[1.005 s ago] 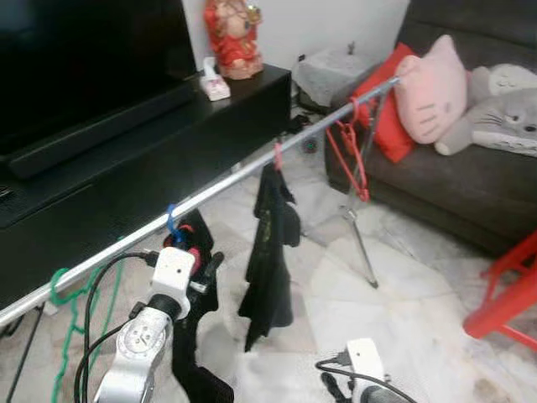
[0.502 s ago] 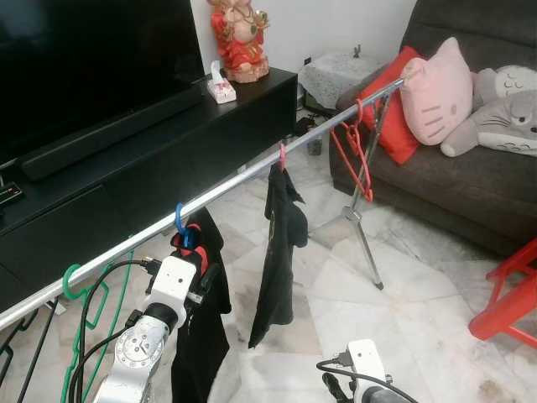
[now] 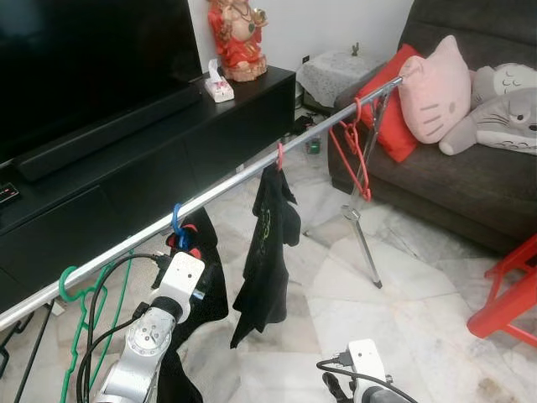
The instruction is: Hang hanger
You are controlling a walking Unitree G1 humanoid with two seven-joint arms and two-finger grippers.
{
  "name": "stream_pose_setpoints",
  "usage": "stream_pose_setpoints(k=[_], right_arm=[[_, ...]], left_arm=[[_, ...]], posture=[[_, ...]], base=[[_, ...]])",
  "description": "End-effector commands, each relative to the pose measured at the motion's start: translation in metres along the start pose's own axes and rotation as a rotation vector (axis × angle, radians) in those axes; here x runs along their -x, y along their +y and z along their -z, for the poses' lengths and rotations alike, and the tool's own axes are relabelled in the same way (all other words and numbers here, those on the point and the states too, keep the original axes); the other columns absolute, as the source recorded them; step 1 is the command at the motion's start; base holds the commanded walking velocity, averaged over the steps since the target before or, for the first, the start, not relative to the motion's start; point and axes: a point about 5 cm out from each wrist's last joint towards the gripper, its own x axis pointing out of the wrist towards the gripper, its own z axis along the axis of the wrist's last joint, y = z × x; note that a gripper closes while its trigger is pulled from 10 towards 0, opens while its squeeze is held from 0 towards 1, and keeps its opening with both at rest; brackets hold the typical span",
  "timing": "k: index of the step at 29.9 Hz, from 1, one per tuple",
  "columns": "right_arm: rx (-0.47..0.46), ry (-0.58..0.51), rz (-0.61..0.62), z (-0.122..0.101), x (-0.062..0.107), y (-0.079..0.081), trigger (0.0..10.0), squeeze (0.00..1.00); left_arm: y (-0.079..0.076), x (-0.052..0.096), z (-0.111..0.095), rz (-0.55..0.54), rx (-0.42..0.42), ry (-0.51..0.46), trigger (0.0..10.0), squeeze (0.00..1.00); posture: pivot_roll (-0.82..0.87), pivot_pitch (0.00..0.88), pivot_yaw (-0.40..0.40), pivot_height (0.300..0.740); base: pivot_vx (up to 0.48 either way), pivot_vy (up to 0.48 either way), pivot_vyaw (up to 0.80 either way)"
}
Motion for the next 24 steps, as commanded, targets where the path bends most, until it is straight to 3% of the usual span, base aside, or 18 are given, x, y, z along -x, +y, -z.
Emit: stream_pose_setpoints(k=[1,2,3,24], right_arm=[[-0.017,-0.001,-0.002,0.0009,-0.0002,0.0025,10.0,0.0],[-0.017,-0.001,-0.002,0.0009,-0.0002,0.0025,10.0,0.0],[-0.017,-0.002,-0.002,0.0009,-0.0002,0.0026,10.0,0.0],[-0.014,-0.001,-0.003,0.0004,-0.0003,0.0023,10.0,0.0]], left_arm=[[-0.0006,-0.0013,0.0033,0.006,-0.007,0.025,1.6,0.0],[-0.0007,-0.0014,0.0035,0.006,-0.008,0.026,1.6,0.0],[-0.001,-0.0013,0.004,0.007,-0.009,0.027,0.1,0.0],[0.0016,0.0054,0.008,-0.002,-0.058,0.03,0.0,0.0]], posture=[[-0.11,0.0,0.053,0.74],[-0.11,0.0,0.053,0.74],[-0.11,0.0,0.052,0.74],[-0.1,0.0,0.048,0.74]], base=[[0.0,0.0,0.0],[0.0,0.0,0.0],[0.0,0.0,0.0],[0.0,0.0,0.0]])
